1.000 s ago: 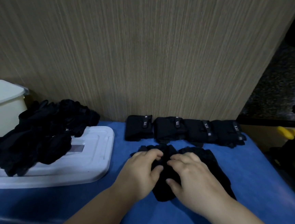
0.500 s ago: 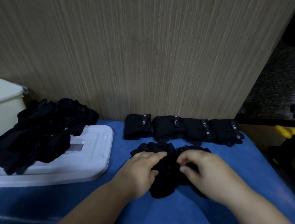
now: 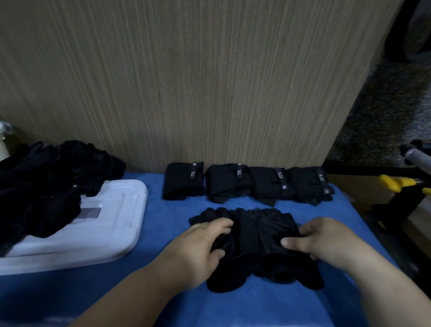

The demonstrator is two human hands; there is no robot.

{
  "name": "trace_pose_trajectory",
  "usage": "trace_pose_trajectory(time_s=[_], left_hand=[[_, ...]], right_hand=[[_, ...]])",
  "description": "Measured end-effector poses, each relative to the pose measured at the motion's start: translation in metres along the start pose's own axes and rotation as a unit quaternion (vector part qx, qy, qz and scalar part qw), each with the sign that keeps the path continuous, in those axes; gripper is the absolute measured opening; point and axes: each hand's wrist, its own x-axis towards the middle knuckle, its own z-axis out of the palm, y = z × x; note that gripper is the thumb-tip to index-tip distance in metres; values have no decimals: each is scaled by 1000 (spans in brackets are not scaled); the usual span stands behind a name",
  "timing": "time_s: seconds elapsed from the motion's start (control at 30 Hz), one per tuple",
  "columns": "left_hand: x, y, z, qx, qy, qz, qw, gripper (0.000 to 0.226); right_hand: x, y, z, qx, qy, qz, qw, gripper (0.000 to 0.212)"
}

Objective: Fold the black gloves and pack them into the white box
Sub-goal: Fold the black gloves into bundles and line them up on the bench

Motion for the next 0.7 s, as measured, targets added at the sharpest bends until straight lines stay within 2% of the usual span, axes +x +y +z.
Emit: trace_pose_trajectory(time_s=[0.17,0.27,0.37,0.43,0.57,0.7], left_hand=[[-8,10,-1,-2,28,50,998,74],[-9,12,-1,29,28,91,995,74],[-8,8,3,53,11,98,994,61],[-6,6,4,68,-9,91,994,52],[-1,5,2,79,-13,87,993,44],[-2,4,1,44,-2,74,996,39]], right_hand=[[4,0,2,34,-21,-17,999,35],[4,-2,3,62,-21,-37,997,27],[5,-1,3,113,-42,-52,991,40],[4,0,4,181,-82,-58,978,54],[-3,-7,1,334,-134,-57,931,48],[-9,-16,-3,392,-196,-87,895,52]])
